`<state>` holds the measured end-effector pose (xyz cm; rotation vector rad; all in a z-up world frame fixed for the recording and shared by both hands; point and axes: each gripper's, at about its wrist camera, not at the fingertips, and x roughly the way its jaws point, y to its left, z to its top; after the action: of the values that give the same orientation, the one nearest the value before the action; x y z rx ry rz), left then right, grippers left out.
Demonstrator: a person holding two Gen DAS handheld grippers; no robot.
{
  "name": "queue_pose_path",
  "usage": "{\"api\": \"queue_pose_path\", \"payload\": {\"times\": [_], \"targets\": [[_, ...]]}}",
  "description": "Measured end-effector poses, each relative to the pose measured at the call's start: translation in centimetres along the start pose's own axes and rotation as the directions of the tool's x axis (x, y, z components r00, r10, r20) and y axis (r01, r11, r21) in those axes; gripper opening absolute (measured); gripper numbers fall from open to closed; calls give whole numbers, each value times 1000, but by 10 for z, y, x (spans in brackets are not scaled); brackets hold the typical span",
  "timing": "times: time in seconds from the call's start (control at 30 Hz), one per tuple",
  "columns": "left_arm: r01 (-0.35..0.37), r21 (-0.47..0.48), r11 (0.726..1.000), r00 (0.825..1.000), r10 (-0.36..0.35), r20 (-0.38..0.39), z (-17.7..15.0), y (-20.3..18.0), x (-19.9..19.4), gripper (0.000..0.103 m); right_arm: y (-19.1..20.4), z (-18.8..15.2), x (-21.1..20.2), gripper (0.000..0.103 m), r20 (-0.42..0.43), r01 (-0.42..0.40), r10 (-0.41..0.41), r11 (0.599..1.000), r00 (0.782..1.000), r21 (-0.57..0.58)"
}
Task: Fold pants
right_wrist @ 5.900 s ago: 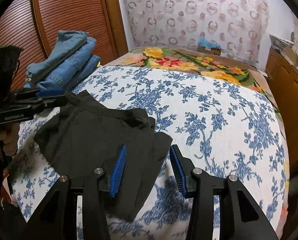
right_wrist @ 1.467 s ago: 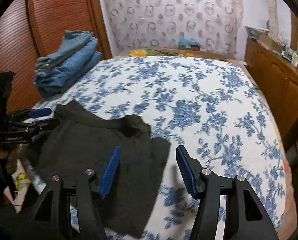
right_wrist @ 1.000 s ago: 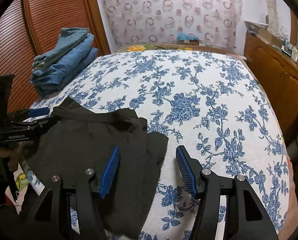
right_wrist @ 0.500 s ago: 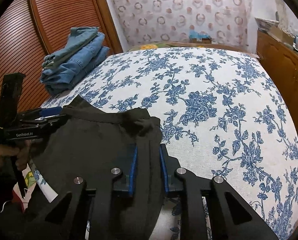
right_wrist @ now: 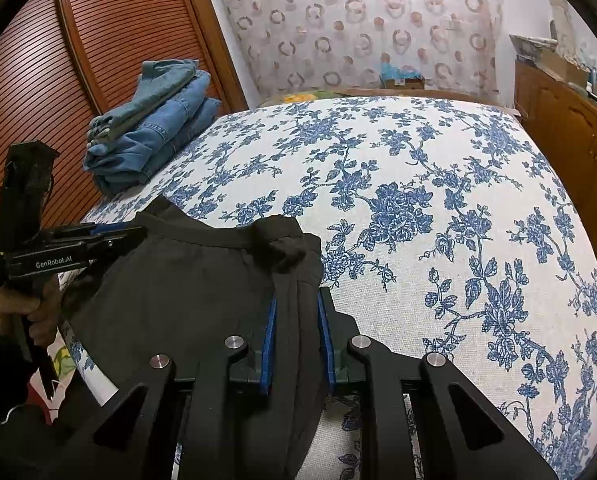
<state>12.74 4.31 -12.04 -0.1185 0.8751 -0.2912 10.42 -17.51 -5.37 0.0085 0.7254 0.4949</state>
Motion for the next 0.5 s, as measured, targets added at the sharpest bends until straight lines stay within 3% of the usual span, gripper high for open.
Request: {"api": "queue_pose_path", "payload": {"times": [0.13,0.5], "targets": [[4,6,1000,1000,-4,26,0,-8,-10,18,0,1,0,18,-2,3,-3,1000,1000,1],[8,65,998,991,-16,130,8,-34,-52,14,5,1,-21,13,51,-21,21,1000,998,2]]}}
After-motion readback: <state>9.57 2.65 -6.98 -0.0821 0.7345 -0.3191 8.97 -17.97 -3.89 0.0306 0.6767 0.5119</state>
